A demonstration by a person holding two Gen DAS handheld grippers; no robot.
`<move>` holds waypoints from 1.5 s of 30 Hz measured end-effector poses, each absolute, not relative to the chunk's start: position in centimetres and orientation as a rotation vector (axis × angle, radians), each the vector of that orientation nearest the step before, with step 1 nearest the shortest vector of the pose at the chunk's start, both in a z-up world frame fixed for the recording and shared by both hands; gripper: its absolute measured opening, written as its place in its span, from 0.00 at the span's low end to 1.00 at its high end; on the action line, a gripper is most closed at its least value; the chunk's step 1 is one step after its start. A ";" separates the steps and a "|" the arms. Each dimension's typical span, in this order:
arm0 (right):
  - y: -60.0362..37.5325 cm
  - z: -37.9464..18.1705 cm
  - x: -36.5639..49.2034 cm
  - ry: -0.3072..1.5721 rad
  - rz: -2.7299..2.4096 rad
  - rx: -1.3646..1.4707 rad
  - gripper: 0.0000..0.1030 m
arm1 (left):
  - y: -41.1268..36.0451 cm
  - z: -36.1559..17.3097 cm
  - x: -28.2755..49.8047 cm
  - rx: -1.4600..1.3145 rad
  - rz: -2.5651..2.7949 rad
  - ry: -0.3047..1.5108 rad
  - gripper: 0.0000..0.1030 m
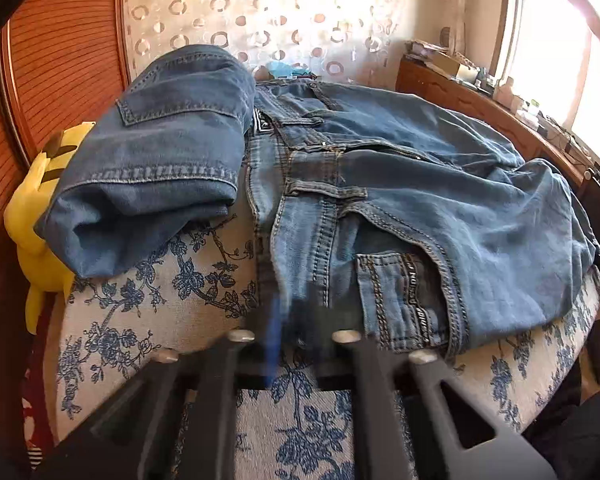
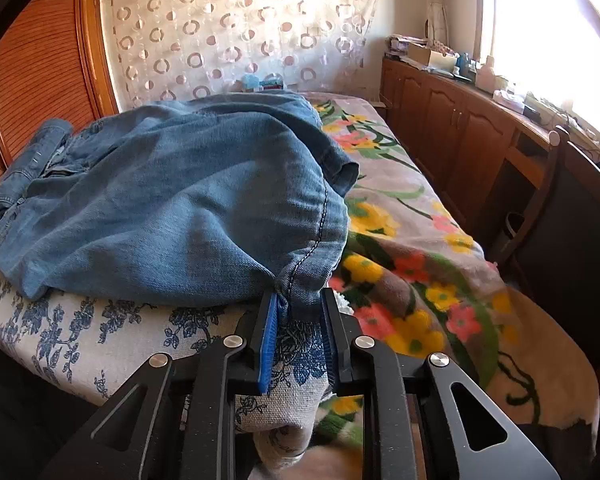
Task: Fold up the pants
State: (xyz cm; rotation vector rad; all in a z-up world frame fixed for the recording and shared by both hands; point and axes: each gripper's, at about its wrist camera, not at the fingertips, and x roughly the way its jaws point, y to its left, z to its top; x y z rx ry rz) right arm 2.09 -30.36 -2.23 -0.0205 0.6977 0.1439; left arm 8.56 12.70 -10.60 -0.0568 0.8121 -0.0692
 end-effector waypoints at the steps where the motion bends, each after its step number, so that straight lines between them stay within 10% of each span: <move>1: -30.5 -2.3 2.1 0.687 0.144 -0.019 0.17 | 12.7 -10.3 8.4 -0.056 -0.073 0.805 0.08; 45: -33.4 2.9 -7.9 0.231 0.087 -0.129 0.11 | 12.0 4.1 -2.2 -0.057 -0.180 0.389 0.05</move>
